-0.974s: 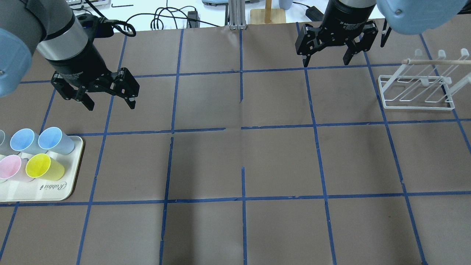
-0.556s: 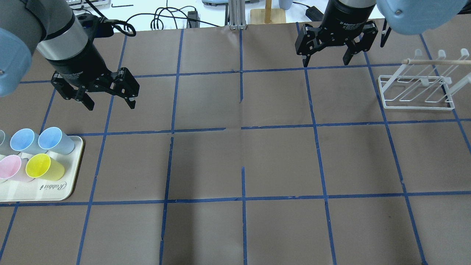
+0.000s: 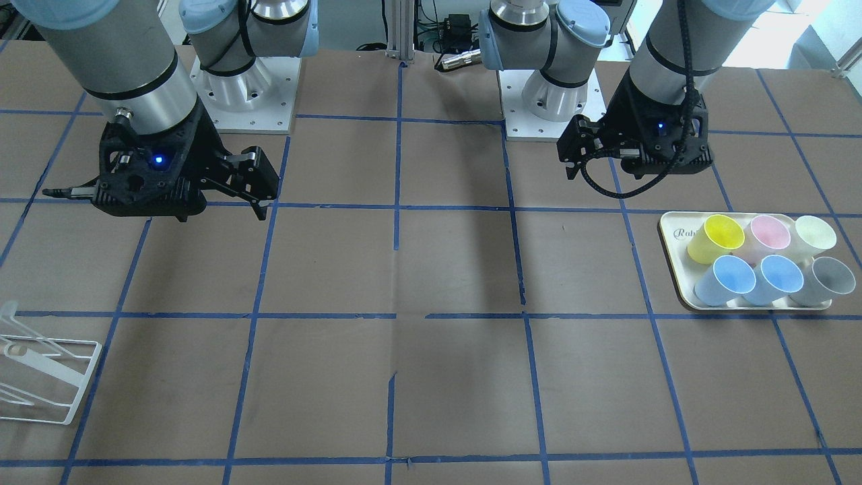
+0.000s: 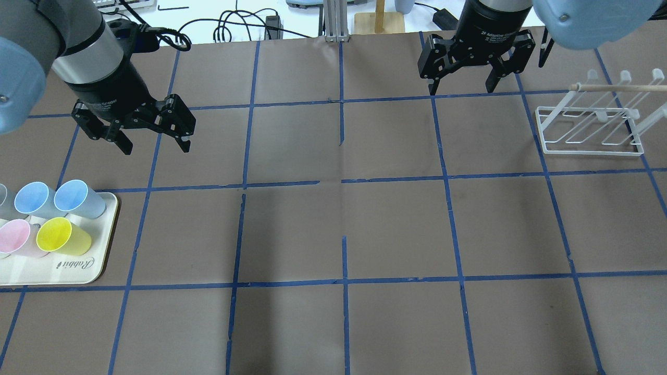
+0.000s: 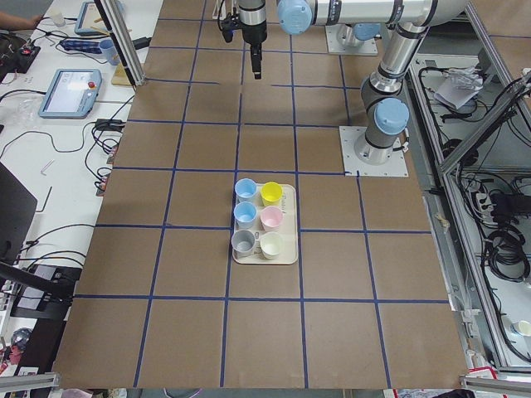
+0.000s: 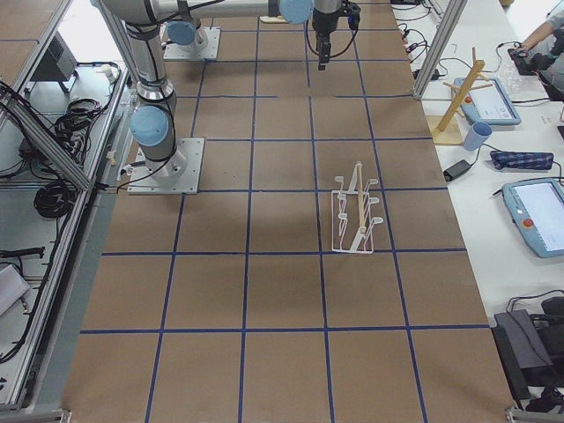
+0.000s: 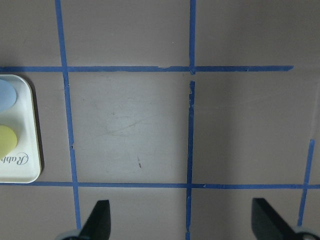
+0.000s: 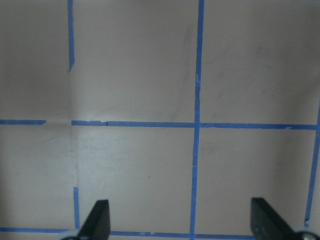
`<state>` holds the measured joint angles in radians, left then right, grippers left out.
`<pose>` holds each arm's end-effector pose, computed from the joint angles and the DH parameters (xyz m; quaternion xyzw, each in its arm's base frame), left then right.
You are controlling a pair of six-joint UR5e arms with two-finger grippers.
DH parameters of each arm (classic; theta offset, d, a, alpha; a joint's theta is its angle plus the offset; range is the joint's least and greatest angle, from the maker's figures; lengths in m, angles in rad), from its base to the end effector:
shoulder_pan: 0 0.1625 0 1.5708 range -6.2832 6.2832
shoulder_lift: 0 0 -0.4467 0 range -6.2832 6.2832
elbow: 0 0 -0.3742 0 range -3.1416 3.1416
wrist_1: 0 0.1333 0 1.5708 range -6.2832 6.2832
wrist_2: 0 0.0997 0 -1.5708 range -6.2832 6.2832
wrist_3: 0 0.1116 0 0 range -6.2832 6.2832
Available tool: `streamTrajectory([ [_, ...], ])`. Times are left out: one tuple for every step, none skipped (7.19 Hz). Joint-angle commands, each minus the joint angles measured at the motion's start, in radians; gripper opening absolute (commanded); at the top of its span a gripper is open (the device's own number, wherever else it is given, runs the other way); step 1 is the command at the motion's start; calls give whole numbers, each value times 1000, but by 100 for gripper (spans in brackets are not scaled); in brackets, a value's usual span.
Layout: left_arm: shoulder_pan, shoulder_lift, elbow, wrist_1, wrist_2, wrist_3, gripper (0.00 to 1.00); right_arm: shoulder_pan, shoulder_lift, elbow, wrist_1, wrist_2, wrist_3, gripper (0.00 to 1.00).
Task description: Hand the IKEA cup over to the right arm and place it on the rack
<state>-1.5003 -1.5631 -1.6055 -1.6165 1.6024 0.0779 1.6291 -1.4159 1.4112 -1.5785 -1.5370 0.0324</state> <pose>-0.0969 -0.4700 0.4806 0.0043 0.9992 0.0374 0.0131 0.1685 -0.5353 0.4953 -0.0131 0.9998 -0.0054 0.0172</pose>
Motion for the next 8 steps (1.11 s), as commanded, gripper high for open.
streamTrajectory([
  [53,-24,7,55,1,177,100,0,0,0,0,0,0,100],
  [118,-35,3,55,-4,212,100,0,0,0,0,0,0,100],
  [179,-46,-1,69,-2,343,100,0,0,0,2,0,0,100],
  [233,-52,-2,90,2,482,100,0,0,0,2,0,0,100],
  [299,-64,-4,90,-1,626,100,0,0,0,2,0,0,100],
  [372,-86,-4,90,-2,763,100,0,0,0,2,0,0,100],
  [428,-110,-5,90,-1,855,100,0,0,0,2,0,0,100],
  [466,-132,-14,99,-1,941,100,0,0,0,2,0,0,100],
])
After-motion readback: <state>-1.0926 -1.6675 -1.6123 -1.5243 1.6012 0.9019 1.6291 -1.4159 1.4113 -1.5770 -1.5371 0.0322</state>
